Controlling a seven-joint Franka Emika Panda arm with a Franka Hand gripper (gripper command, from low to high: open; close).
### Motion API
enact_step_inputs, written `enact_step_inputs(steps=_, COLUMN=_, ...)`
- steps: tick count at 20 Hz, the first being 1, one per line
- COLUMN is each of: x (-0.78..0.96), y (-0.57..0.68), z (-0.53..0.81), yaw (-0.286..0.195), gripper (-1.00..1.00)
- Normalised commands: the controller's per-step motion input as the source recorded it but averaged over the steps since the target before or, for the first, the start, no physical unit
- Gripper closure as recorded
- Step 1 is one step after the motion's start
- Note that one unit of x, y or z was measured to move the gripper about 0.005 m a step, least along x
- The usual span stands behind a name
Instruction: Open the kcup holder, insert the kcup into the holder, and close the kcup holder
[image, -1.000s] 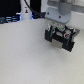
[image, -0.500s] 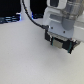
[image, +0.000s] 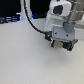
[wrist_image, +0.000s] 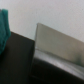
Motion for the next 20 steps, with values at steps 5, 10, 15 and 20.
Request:
enact_step_inputs(steps=5, x=-0.49, y=0.5, z=0.07, yaw=0.078, gripper=-1.0)
enact_step_inputs(steps=10, x=-0.47, y=0.61, z=0.1, yaw=0.045, gripper=-1.0)
enact_step_inputs(steps=15, x=-0.59, y=0.66, z=0.14, yaw=0.021, gripper=-1.0)
enact_step_inputs(steps=20, x=-0.75, y=0.61, z=0.05, yaw=0.034, gripper=-1.0)
